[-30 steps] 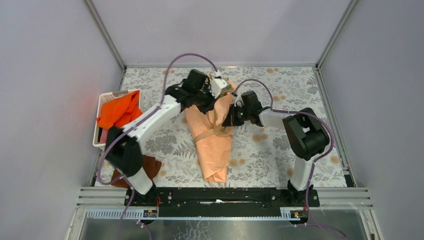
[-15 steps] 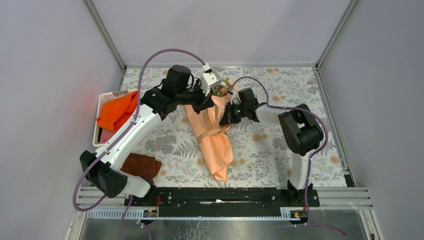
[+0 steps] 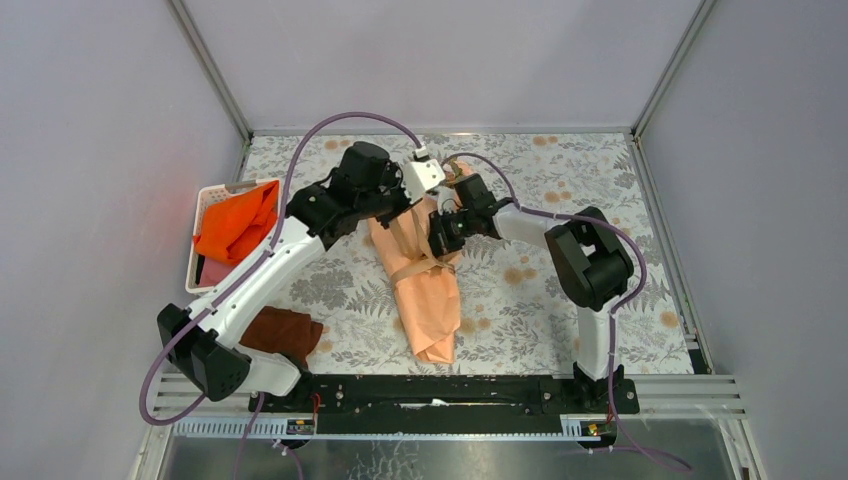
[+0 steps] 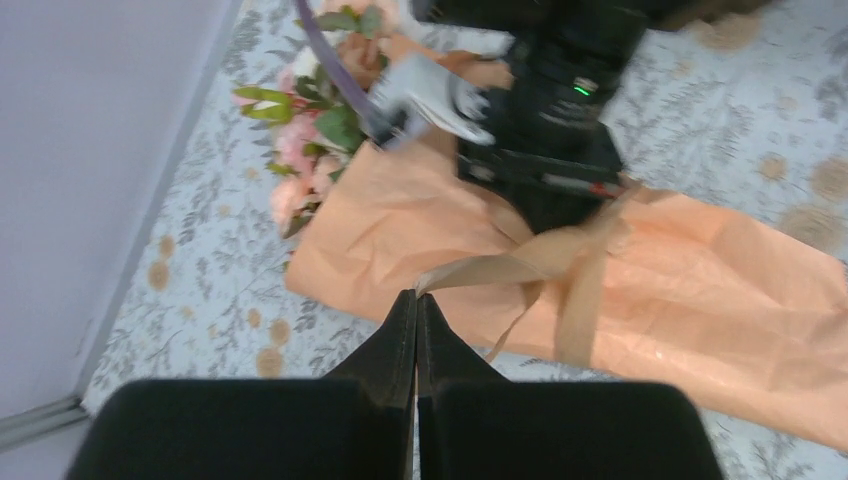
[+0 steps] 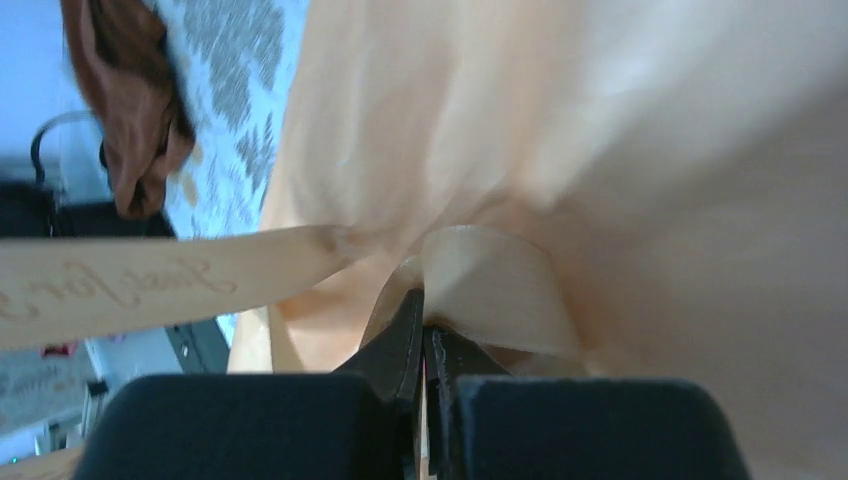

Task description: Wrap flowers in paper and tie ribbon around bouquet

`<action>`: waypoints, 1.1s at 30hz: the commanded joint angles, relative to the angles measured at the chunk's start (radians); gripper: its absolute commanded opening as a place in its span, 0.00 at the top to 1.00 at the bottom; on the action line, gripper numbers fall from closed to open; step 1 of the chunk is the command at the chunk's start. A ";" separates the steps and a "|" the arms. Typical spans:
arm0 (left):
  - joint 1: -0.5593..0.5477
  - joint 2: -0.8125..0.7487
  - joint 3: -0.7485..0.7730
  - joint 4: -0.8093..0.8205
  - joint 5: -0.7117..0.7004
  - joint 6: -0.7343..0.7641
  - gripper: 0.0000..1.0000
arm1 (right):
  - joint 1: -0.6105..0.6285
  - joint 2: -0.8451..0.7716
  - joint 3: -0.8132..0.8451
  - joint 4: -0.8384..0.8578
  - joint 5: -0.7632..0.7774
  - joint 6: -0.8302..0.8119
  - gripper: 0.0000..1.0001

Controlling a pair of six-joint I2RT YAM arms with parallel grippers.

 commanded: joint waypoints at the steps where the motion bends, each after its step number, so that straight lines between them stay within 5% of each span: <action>1: 0.014 0.000 0.002 0.151 -0.160 0.003 1.00 | 0.033 -0.015 -0.006 -0.203 -0.093 -0.156 1.00; 4: 0.023 0.011 -0.026 0.206 -0.180 -0.002 1.00 | 0.033 -0.052 -0.056 -0.252 -0.092 -0.180 0.95; 12: 0.039 0.084 -0.082 0.294 -0.184 -0.014 1.00 | 0.028 -0.193 -0.008 -0.203 0.135 -0.045 0.59; 20: 0.085 0.150 -0.126 0.352 -0.159 -0.042 1.00 | 0.027 -0.211 0.058 -0.297 0.393 0.000 0.46; 24: 0.093 0.178 -0.126 0.358 -0.157 -0.050 1.00 | 0.028 -0.266 0.048 -0.298 0.479 0.040 0.49; 30: 0.094 0.195 -0.126 0.361 -0.100 -0.061 1.00 | 0.086 -0.543 -0.178 -0.196 0.685 0.126 0.76; 33: 0.095 0.210 -0.127 0.370 -0.097 -0.060 1.00 | 0.175 -0.646 -0.329 -0.121 0.738 0.171 0.81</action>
